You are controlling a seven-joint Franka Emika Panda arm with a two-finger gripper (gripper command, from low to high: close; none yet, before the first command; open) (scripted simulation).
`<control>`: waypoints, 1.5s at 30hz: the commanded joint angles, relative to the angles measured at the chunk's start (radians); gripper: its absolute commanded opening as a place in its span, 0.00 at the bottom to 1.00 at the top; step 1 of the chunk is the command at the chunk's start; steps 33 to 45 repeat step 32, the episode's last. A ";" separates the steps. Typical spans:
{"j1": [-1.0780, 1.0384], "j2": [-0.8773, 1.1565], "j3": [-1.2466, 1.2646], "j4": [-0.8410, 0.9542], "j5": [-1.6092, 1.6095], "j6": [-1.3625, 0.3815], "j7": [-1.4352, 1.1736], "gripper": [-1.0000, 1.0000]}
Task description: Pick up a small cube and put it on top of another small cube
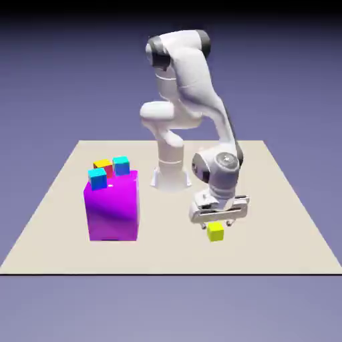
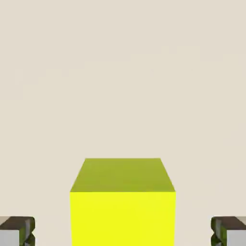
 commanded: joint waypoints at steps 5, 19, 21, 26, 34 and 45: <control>-0.059 -0.109 0.078 -0.006 0.086 -0.096 -0.061 0.00; -0.484 -0.538 -0.222 0.170 0.332 -0.625 0.382 0.00; -0.550 -0.597 -0.286 0.202 0.362 -0.703 0.469 0.00; -0.636 -0.649 -0.372 0.182 0.416 -0.718 0.583 0.00; -0.633 -0.634 -0.369 0.149 0.421 -0.670 0.579 1.00; -0.633 -0.634 -0.369 0.149 0.421 -0.670 0.579 1.00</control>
